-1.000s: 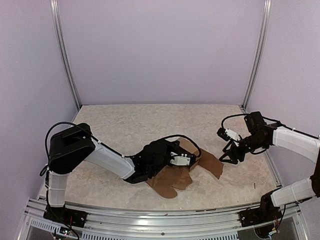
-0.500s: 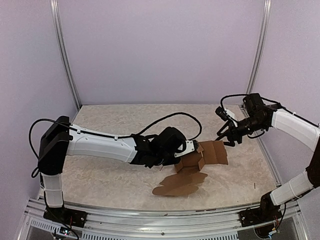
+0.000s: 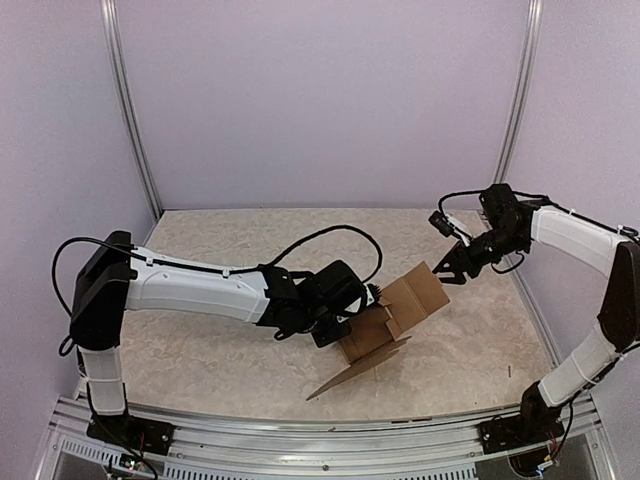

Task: Fold the paper box

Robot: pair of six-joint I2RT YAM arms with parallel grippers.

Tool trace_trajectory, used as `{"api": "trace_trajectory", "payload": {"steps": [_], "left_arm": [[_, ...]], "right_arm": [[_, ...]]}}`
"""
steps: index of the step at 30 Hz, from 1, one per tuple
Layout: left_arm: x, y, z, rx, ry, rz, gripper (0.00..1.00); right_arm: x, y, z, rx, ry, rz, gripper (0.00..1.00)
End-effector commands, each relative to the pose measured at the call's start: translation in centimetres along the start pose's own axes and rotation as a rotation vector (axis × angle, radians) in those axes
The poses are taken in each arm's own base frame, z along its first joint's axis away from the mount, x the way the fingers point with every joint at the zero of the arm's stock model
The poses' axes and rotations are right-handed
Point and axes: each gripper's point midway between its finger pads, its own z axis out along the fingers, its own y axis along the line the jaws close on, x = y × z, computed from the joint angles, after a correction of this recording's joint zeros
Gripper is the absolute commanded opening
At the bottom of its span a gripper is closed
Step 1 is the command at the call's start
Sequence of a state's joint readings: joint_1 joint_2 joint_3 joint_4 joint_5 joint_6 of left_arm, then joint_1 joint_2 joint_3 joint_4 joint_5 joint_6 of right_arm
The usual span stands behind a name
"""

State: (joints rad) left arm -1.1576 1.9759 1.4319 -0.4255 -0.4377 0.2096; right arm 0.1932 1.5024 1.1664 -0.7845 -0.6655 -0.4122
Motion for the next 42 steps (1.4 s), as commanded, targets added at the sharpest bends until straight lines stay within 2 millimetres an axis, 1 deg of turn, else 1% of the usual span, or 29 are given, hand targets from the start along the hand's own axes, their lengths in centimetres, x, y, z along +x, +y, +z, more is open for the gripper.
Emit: {"api": "trace_trajectory", "payload": {"steps": [1,4,6,10,14,15,17,20,22,24,26,28,33,37,40,42], "left_arm": [[-0.5,0.1,-2.1,0.043,-0.002,-0.073,0.01],[-0.8,0.3,-2.3,0.045,-0.014,-0.090,0.01],[-0.8,0.3,-2.3,0.052,-0.020,-0.103,0.01],[-0.6,0.7,-1.9,0.040,-0.005,-0.119,0.01],[-0.6,1.1,-1.8,0.026,0.002,-0.129,0.01],[-0.5,1.2,-1.7,0.020,0.005,-0.131,0.01],[-0.5,1.4,-1.8,0.006,0.005,-0.136,0.01],[-0.7,2.0,-2.1,-0.015,-0.002,-0.148,0.01],[-0.9,2.1,-2.3,-0.020,-0.010,-0.150,0.01],[-1.1,2.2,-2.6,-0.023,-0.017,-0.152,0.01],[-1.3,2.3,-2.7,-0.029,-0.022,-0.158,0.01],[-1.3,2.5,-2.6,-0.039,-0.018,-0.162,0.01],[-2.0,2.8,-2.7,-0.032,-0.018,-0.205,0.01],[-2.4,2.7,-2.5,-0.014,-0.016,-0.226,0.01],[-2.6,2.6,-2.2,-0.009,-0.009,-0.225,0.01],[-2.6,2.5,-2.0,-0.002,-0.002,-0.251,0.01]], "right_arm": [[1.1,0.4,0.4,-0.061,0.038,0.090,0.64],[0.6,1.6,0.3,-0.127,0.027,0.086,0.64],[-0.1,2.4,-0.2,-0.165,0.007,0.069,0.64],[-2.3,4.4,-2.3,-0.230,-0.052,0.039,0.64],[-4.3,5.0,-4.5,-0.202,-0.105,0.000,0.65],[-4.4,4.8,-4.8,-0.184,-0.108,0.004,0.65],[-4.1,3.2,-4.6,-0.105,-0.098,0.040,0.65],[-2.2,0.2,-3.2,0.002,-0.041,0.097,0.64],[-1.0,-1.3,-2.1,0.044,0.002,0.120,0.63],[-0.2,-2.4,-1.3,0.070,0.035,0.132,0.61],[0.0,-2.7,-0.5,0.058,0.050,0.134,0.59],[-0.5,-1.7,0.3,0.002,0.046,0.123,0.59],[-2.2,2.8,1.7,-0.188,0.039,0.056,0.61],[-2.8,5.6,2.5,-0.292,0.043,0.026,0.62],[-2.9,6.9,2.9,-0.341,0.052,0.017,0.64],[-3.0,7.2,3.0,-0.340,0.059,0.009,0.65]]}}
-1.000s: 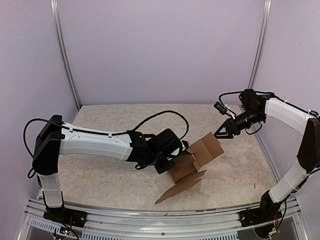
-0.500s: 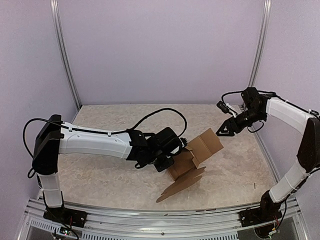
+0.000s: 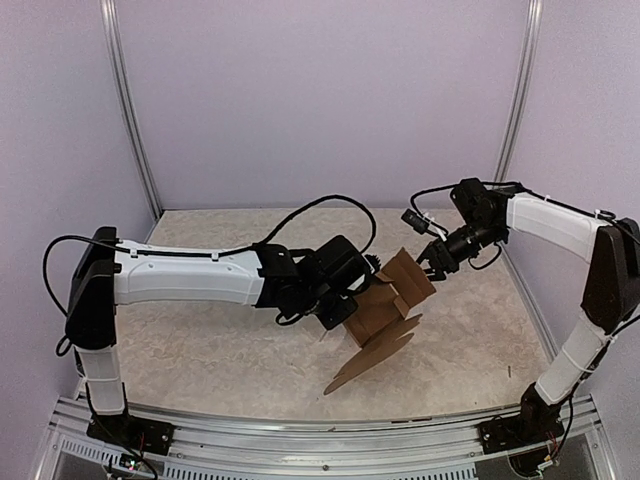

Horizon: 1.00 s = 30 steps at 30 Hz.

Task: Fold the paper box

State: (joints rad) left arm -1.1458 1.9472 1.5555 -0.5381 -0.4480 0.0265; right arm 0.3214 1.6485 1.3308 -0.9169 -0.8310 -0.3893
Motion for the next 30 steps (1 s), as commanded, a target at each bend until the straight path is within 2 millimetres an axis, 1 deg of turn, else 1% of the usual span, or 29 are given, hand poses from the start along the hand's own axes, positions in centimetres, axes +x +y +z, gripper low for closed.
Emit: {"api": "trace_trajectory", "payload": {"steps": [1,5,9,12,16,21,25,30], "left_arm": [[0.2,-0.2,0.9,0.016,0.034,-0.046,0.01],[0.6,-0.2,1.5,0.019,0.060,-0.063,0.01],[1.1,-0.2,1.9,0.035,0.079,-0.085,0.01],[0.8,-0.2,1.9,0.044,0.075,-0.102,0.01],[0.3,-0.1,1.7,0.057,0.064,-0.122,0.01],[0.0,0.0,1.7,0.065,0.074,-0.136,0.01],[-0.3,0.0,1.8,0.071,0.076,-0.152,0.02],[-0.8,0.0,1.6,0.074,0.075,-0.178,0.01]], "right_arm": [[-0.3,1.6,0.8,-0.066,0.018,-0.009,0.65],[-1.1,1.3,0.0,-0.001,0.020,-0.017,0.65],[-1.9,2.0,-0.8,-0.003,-0.003,-0.011,0.67],[-1.8,2.4,-0.6,-0.015,0.000,-0.008,0.68],[-1.6,3.2,0.3,-0.048,0.017,-0.012,0.68],[-1.7,4.8,2.2,-0.062,0.069,-0.068,0.69],[-1.5,4.6,3.6,-0.004,0.131,-0.104,0.70],[-1.2,3.8,5.1,0.099,0.184,-0.140,0.71]]}}
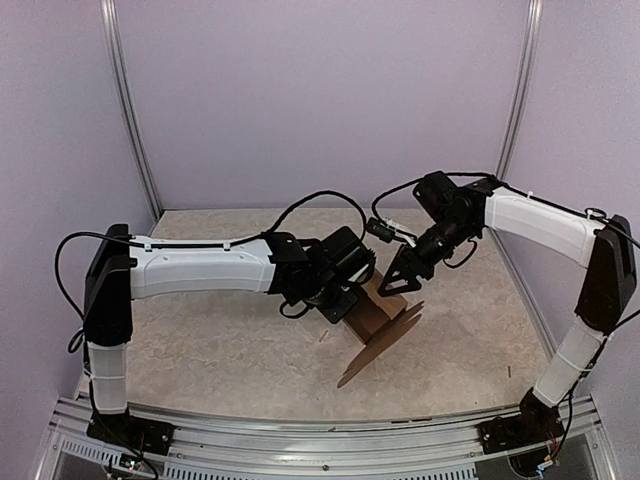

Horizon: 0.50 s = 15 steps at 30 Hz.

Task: Fold the paper box

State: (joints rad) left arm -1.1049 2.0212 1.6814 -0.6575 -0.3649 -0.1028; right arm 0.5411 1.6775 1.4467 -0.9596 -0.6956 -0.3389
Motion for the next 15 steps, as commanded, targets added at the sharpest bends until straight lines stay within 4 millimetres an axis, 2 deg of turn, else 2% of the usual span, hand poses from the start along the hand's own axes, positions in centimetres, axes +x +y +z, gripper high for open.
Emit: {"api": "trace_trajectory", "payload": {"steps": [1,8,12,15], "left_arm": [[-0.7,-0.3,0.2,0.016,0.000,-0.051,0.01],[-0.7,0.3,0.4,0.021,0.007,-0.105,0.02],[-0.9,-0.2,0.2,0.049,0.002,-0.116,0.02],[-1.5,-0.5,-0.2,0.072,-0.010,-0.125,0.02]], "right_arm": [[0.5,-1.2,1.5,0.108,0.072,-0.009,0.72],[0.6,-1.8,1.3,0.190,0.073,-0.017,0.72],[0.7,-1.7,1.2,0.198,0.056,-0.032,0.73],[1.0,-2.6,1.4,0.245,0.053,-0.038,0.73]]}}
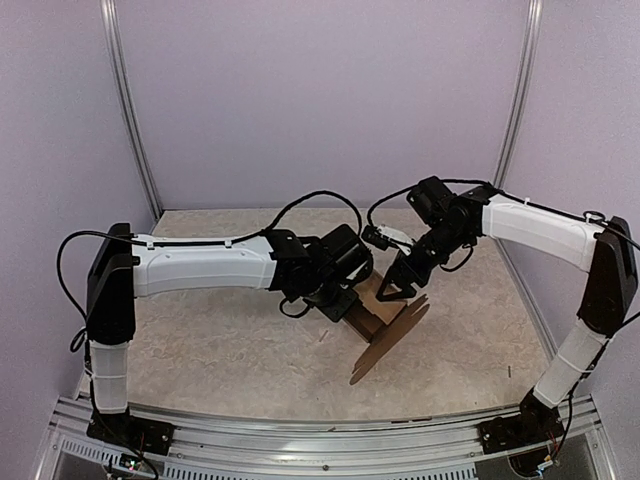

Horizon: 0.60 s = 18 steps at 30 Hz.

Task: Fold the paper box

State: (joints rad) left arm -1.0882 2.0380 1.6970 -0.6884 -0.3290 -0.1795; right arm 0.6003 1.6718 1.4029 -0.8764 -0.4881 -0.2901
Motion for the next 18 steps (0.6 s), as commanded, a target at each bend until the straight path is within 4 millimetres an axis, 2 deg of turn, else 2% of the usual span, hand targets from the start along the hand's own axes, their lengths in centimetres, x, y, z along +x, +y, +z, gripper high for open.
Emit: {"api": "trace_trajectory", "payload": {"steps": [1,4,9,14,18], "left_arm": [[-2.2,-1.0,-1.0,0.061,-0.050,-0.048,0.02],[-2.6,-1.1,-1.2,0.074,-0.051,-0.065,0.05],[-2.6,-1.6,-0.8,0.095,-0.037,-0.099,0.06],[-2.7,-2.5,-0.3,0.132,-0.036,-0.118,0.05],[-2.7,-3.0,-0.1,0.160,-0.034,-0.137,0.05]], "right_arm": [[0.1,-1.0,0.0,0.096,-0.013,-0.017,0.73],[-0.1,-1.9,-0.1,0.167,-0.033,-0.026,0.71],[-0.7,-1.6,-0.4,0.233,-0.076,-0.069,0.65],[-0.3,-1.5,0.6,0.282,-0.054,-0.097,0.58],[0.0,-2.1,0.9,0.344,-0.044,-0.107,0.51]]}}
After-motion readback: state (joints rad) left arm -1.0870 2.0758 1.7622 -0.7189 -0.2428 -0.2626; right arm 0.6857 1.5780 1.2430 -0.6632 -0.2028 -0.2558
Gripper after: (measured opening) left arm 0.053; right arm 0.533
